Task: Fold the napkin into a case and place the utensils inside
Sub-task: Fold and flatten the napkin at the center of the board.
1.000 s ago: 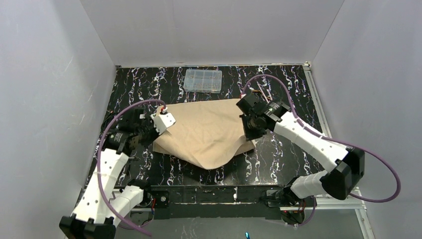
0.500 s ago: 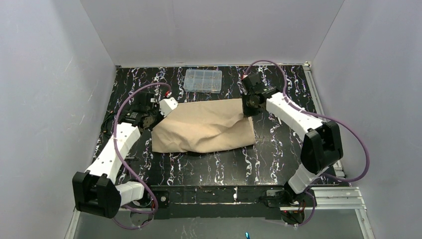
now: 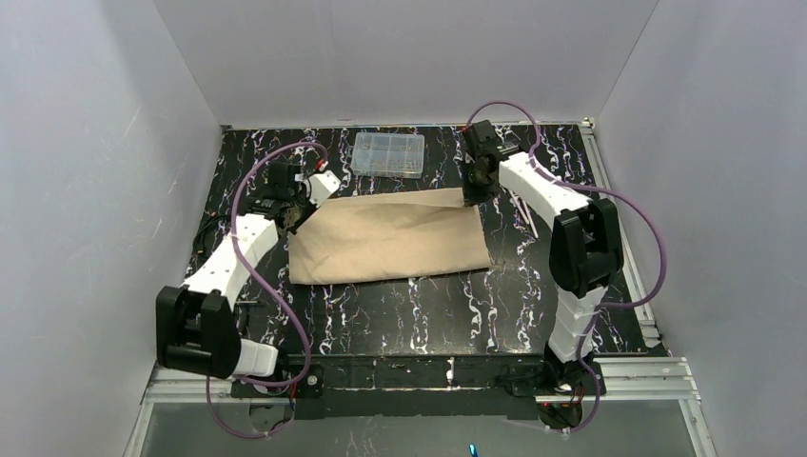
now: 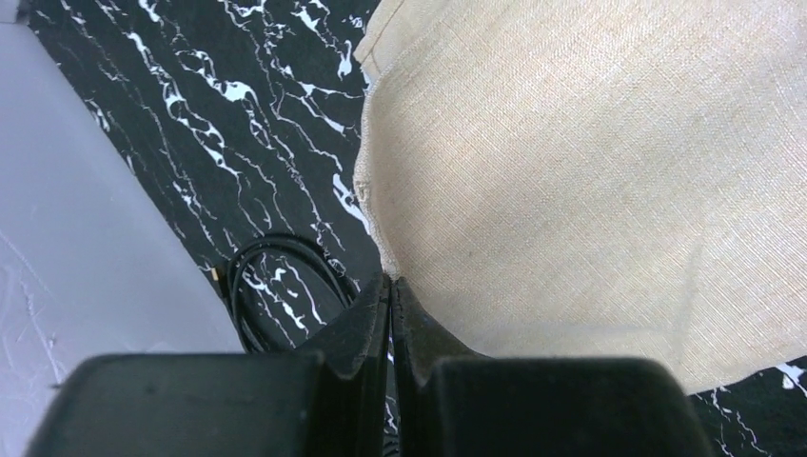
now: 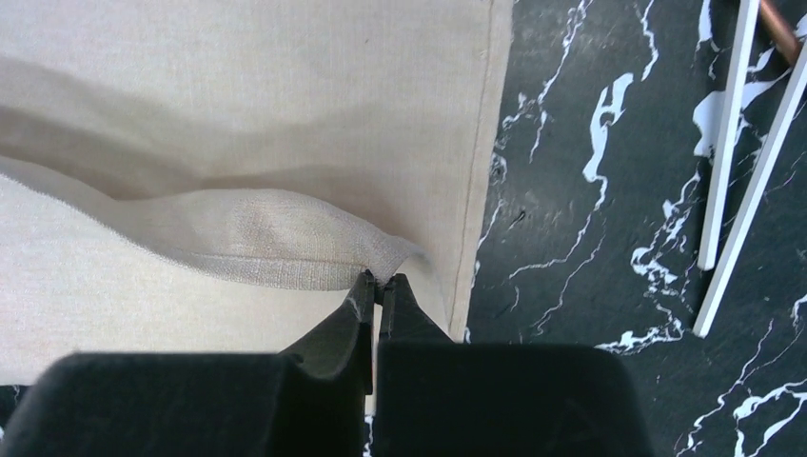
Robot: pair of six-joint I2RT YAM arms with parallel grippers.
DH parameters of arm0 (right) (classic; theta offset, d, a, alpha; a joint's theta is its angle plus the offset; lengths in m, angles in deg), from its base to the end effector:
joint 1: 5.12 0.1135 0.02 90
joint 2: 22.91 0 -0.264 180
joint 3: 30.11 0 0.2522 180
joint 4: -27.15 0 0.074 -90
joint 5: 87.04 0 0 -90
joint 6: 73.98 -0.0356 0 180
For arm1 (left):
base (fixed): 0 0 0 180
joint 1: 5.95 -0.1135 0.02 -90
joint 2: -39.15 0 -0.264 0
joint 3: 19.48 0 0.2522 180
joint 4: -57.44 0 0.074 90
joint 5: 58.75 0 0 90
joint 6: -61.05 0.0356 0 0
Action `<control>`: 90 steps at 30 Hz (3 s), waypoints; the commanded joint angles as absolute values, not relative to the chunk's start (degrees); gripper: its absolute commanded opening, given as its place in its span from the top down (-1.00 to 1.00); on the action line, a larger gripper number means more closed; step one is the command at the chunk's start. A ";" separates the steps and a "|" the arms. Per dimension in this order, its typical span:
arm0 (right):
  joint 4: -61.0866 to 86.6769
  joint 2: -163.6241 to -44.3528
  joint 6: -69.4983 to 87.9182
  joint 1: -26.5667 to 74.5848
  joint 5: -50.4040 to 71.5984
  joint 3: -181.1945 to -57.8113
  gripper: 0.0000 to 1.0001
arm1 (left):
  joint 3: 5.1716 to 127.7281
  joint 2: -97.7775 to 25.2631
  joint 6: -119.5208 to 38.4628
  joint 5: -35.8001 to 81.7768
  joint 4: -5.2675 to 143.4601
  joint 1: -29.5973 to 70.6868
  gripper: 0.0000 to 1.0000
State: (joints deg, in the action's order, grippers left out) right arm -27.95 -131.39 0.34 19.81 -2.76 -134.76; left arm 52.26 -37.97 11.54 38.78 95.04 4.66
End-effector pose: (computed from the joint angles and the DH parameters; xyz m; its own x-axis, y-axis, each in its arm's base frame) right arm 0.3749 0.1704 0.2533 -0.8486 -0.0979 -0.5200 -0.1490 0.9872 0.0573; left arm 0.2881 -0.0492 0.2727 -0.4523 0.7396 -0.4984 0.5023 0.6730 0.5430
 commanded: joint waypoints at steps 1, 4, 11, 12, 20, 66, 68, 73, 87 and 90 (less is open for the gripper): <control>-30.72 -134.00 1.75 17.87 -2.97 -139.58 0.97 | 54.74 -41.32 11.73 37.42 94.83 4.33 1.00; -32.86 -136.22 0.54 17.61 -4.57 -141.65 0.97 | 53.85 -41.71 11.68 35.17 93.76 4.32 1.00; -33.43 -139.88 -0.64 17.63 -4.28 -144.45 0.97 | 50.87 -42.88 13.70 35.07 89.18 4.24 1.00; -33.30 -140.60 -0.76 17.57 -4.05 -144.85 0.97 | 50.82 -43.44 13.56 35.28 88.91 4.17 1.00; -33.54 -146.52 -0.38 17.33 -5.07 -151.13 0.95 | 46.16 -43.76 15.40 35.34 82.47 3.63 1.00; -26.58 -148.40 -1.57 14.00 -6.27 -154.10 -0.34 | 52.17 -54.18 9.42 40.11 80.22 3.10 1.00; -26.17 -146.86 -1.39 13.96 -6.38 -153.64 -0.37 | 52.46 -54.30 9.14 40.10 80.02 3.10 1.00; -21.64 -140.66 -2.08 13.99 -2.71 -146.28 -0.32 | 53.08 -54.56 8.74 40.23 80.53 3.10 1.00; -7.06 -140.88 -3.97 13.82 13.95 -135.11 0.22 | 55.68 -56.79 4.64 40.93 83.27 3.09 1.00; -4.43 -143.02 -5.62 11.45 14.95 -134.93 0.25 | 57.49 -57.20 3.15 41.60 84.52 3.03 1.00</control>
State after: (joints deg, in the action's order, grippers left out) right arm -10.16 -140.36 -3.66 13.95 12.23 -134.80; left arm 54.05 -56.75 6.27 41.16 82.12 3.48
